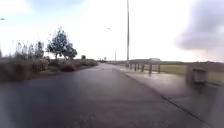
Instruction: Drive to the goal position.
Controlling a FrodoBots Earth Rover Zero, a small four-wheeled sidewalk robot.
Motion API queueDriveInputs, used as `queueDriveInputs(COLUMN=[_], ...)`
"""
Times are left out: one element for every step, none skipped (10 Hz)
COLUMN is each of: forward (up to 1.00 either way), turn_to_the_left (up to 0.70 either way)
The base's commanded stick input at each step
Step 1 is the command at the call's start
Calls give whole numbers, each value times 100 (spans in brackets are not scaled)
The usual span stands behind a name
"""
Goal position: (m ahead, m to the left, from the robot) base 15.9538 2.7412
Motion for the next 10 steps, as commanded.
queueDriveInputs(forward=[45, 45, 45, 45, 45, 45, 45, 45, 45, 45], turn_to_the_left=[0, -3, -18, -27, -27, -19, -9, 0, 0, 0])
